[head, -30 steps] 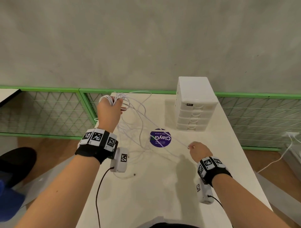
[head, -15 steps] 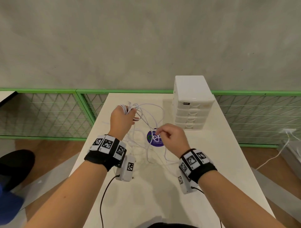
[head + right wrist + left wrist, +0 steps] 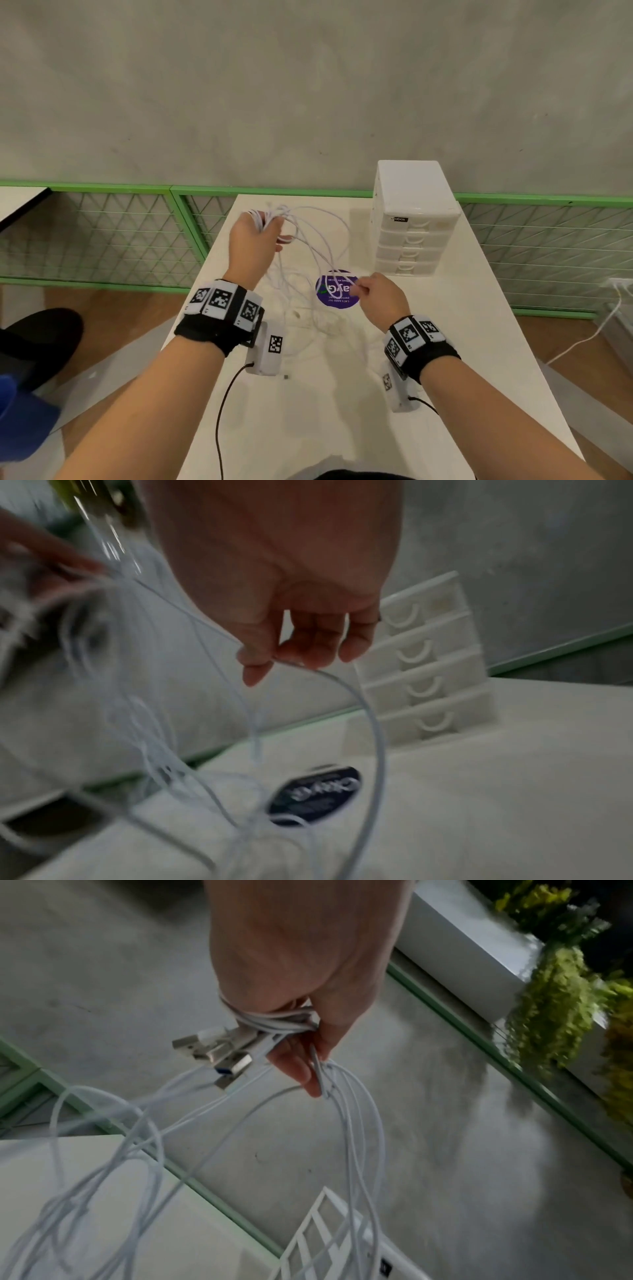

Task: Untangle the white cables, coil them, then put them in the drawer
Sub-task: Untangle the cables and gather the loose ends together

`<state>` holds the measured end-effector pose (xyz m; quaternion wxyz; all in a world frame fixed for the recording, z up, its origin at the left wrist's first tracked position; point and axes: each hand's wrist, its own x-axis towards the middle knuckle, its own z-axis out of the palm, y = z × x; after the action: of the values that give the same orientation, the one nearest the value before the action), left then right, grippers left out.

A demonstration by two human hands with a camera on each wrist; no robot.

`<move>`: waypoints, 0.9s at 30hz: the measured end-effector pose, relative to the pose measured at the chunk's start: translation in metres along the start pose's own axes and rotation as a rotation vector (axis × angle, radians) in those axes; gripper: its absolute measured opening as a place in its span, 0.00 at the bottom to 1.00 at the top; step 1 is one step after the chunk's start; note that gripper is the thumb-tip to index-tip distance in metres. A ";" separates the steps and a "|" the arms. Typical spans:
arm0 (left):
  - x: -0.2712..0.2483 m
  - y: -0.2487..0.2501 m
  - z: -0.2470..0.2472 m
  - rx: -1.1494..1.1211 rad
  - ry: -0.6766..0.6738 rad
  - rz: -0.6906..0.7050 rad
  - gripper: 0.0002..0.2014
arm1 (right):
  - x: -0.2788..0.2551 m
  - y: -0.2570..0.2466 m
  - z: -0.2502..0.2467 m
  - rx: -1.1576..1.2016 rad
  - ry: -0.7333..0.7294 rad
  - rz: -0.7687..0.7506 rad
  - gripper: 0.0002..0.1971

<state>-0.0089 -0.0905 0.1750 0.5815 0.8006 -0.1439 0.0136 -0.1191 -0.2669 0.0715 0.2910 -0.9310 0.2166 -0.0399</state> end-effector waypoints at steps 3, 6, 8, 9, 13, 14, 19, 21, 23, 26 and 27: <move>0.005 0.007 -0.013 -0.047 0.063 0.003 0.16 | -0.007 0.043 0.006 -0.185 -0.167 0.237 0.13; 0.006 0.005 -0.015 -0.064 0.069 0.005 0.15 | -0.019 0.077 0.013 -0.310 -0.288 0.448 0.11; 0.007 0.001 -0.013 -0.058 0.053 0.002 0.15 | -0.026 0.092 0.015 -0.316 -0.316 0.515 0.10; 0.007 -0.001 -0.010 -0.034 0.034 0.005 0.15 | -0.027 0.093 0.014 -0.323 -0.324 0.520 0.09; 0.008 -0.010 0.002 0.060 -0.036 -0.002 0.13 | -0.021 0.073 0.015 -0.238 -0.179 0.338 0.15; 0.008 -0.011 0.006 0.060 -0.049 -0.007 0.13 | -0.018 0.061 0.014 -0.154 -0.077 0.240 0.20; 0.004 -0.014 0.021 0.056 -0.098 -0.011 0.11 | -0.008 -0.010 0.002 0.101 0.252 -0.292 0.09; 0.004 -0.011 0.021 0.027 -0.090 -0.004 0.12 | -0.007 -0.024 -0.001 0.133 0.198 -0.344 0.08; 0.008 -0.009 0.016 0.015 -0.059 0.014 0.13 | -0.004 -0.017 0.001 0.124 0.094 -0.206 0.13; 0.009 -0.009 0.005 0.031 -0.040 0.018 0.16 | -0.002 0.015 0.003 -0.030 -0.063 0.098 0.18; 0.008 -0.010 0.003 0.045 -0.055 0.010 0.16 | -0.003 0.024 0.003 -0.063 -0.107 0.143 0.18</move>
<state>0.0005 -0.0921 0.1661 0.5590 0.8128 -0.1636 -0.0021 -0.1302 -0.2814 0.0560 0.2750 -0.9226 0.2679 0.0373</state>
